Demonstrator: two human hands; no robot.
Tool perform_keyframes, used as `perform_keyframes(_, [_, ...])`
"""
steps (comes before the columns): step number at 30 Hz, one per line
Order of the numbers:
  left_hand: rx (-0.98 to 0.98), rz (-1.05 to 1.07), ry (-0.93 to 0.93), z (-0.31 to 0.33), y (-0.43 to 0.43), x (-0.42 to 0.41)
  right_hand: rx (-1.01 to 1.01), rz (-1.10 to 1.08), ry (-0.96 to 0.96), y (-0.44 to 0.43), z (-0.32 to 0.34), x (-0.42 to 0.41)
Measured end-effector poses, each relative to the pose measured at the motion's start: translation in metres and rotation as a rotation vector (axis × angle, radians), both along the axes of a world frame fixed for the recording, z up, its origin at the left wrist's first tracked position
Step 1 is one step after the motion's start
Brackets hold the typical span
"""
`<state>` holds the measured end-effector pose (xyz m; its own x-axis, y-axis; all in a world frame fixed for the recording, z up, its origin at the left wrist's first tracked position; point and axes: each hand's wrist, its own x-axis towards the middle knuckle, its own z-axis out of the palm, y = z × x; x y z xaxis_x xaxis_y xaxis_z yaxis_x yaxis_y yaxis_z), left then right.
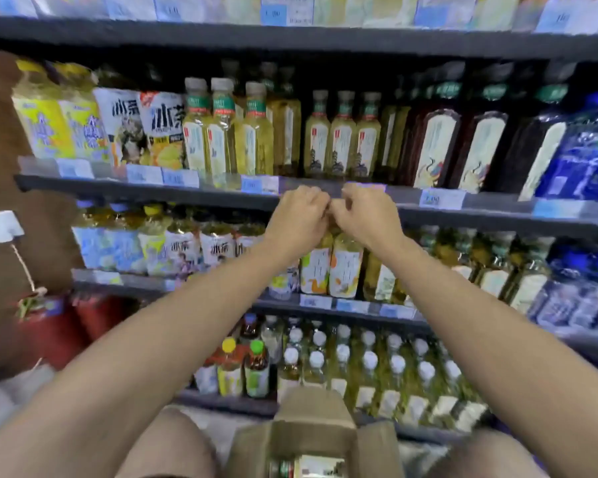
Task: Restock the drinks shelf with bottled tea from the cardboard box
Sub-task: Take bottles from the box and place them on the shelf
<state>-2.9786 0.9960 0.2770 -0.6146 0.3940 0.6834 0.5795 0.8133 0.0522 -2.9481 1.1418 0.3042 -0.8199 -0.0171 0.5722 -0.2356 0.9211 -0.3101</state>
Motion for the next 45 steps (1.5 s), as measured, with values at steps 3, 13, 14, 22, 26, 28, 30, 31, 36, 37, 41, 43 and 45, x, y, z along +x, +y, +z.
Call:
perform_keyframes(3, [0.019, 0.003, -0.14, -0.056, -0.019, 0.03, -0.089, 0.06, -0.083, -0.002, -0.053, 0.029])
perform_keyframes(13, [-0.223, 0.196, -1.039, -0.309, -0.069, 0.115, 0.221, 0.32, -0.73, -0.028, -0.353, 0.105])
perform_keyframes(14, [-0.254, 0.225, -1.138, -0.329, -0.073, 0.121, 0.263, 0.362, -0.806, -0.031, -0.378, 0.109])
perform_keyframes(22, [-0.275, 0.237, -1.453, -0.4, -0.097, 0.131, 0.616, 0.439, -1.07, -0.053, -0.516, 0.103])
perform_keyframes(26, [-0.279, 0.232, -1.492, -0.407, -0.096, 0.121, 0.771, 0.464, -1.066, -0.068, -0.557, 0.087])
perform_keyframes(28, [-0.273, 0.237, -1.512, -0.41, -0.097, 0.117, 0.838, 0.44, -1.076, -0.077, -0.571, 0.083])
perform_keyframes(30, [-0.271, 0.252, -1.518, -0.412, -0.097, 0.115, 0.855, 0.393, -1.132, -0.088, -0.581, 0.083])
perform_keyframes(31, [-0.279, 0.258, -1.515, -0.412, -0.096, 0.115, 0.865, 0.368, -1.153, -0.092, -0.584, 0.085])
perform_keyframes(36, [-0.327, 0.285, -1.491, -0.41, -0.089, 0.116, 0.779, 0.366, -1.076, -0.091, -0.576, 0.092])
perform_keyframes(37, [-0.332, 0.288, -1.493, -0.407, -0.088, 0.116, 0.743, 0.387, -1.032, -0.087, -0.572, 0.094])
perform_keyframes(41, [-0.366, 0.313, -1.5, -0.4, -0.086, 0.116, 0.582, 0.435, -0.907, -0.07, -0.551, 0.102])
perform_keyframes(43, [-0.359, 0.303, -1.481, -0.398, -0.085, 0.116, 0.45, 0.415, -0.892, -0.059, -0.535, 0.104])
perform_keyframes(45, [-0.296, 0.279, -1.422, -0.401, -0.083, 0.118, 0.26, 0.387, -0.831, -0.049, -0.52, 0.109])
